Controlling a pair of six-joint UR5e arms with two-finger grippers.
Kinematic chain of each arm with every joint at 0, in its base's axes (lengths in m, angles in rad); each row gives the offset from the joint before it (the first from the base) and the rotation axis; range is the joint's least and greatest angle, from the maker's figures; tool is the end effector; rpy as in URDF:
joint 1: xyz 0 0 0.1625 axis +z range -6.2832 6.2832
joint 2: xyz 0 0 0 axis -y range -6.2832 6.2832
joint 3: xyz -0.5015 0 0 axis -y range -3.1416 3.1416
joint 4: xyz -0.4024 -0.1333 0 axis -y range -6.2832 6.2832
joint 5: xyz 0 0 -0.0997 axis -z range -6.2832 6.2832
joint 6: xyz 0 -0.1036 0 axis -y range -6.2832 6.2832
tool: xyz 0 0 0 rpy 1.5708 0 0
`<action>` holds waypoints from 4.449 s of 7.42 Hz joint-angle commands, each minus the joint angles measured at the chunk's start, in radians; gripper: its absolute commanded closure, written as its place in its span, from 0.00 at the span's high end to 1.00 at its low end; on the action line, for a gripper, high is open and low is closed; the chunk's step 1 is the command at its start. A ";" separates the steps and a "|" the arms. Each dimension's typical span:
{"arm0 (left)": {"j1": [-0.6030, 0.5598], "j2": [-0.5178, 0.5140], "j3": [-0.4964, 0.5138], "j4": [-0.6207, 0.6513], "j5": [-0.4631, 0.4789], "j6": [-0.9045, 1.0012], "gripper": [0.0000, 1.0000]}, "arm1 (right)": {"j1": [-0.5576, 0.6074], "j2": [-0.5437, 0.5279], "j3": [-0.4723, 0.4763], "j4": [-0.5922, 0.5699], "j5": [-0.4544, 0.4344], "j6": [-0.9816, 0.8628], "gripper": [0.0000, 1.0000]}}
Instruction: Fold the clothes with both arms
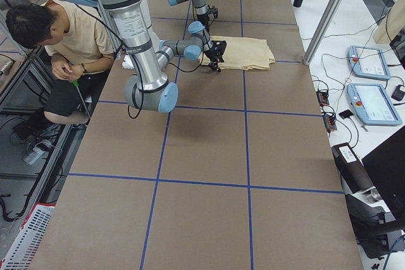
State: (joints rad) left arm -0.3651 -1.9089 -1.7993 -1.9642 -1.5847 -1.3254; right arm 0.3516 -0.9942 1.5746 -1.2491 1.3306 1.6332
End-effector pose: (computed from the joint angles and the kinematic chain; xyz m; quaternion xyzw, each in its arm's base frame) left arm 0.5581 -0.3545 0.3973 0.1329 0.4423 -0.0499 0.8856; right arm -0.6504 -0.4068 0.3464 0.1691 -0.4127 0.2348 0.8637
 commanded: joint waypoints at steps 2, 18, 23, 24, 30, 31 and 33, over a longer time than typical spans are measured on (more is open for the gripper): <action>0.003 0.004 0.000 0.001 0.002 0.000 0.00 | -0.006 0.019 0.004 -0.043 -0.004 0.008 0.33; 0.003 -0.001 0.002 -0.001 0.000 -0.005 0.00 | -0.033 0.016 0.013 -0.044 -0.022 0.010 0.32; 0.003 -0.002 0.000 -0.001 0.000 -0.005 0.00 | -0.037 0.009 0.059 -0.096 -0.022 0.008 0.00; 0.003 -0.007 -0.002 -0.001 -0.001 -0.005 0.00 | -0.043 -0.001 0.103 -0.125 -0.022 0.007 0.00; 0.179 0.007 -0.406 0.275 -0.001 -0.158 0.00 | -0.200 -0.213 0.465 -0.194 -0.080 0.007 0.00; 0.179 0.005 -0.403 0.281 -0.001 -0.158 0.00 | -0.200 -0.215 0.464 -0.199 -0.080 0.005 0.00; 0.166 -0.001 -0.355 0.284 -0.001 -0.146 0.00 | -0.182 -0.216 0.440 -0.199 -0.080 -0.009 0.00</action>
State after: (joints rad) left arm -0.1918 -1.9063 -2.1799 -1.6857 -1.5868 -1.4755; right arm 0.1570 -1.2106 2.0278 -1.4475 1.2506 1.6310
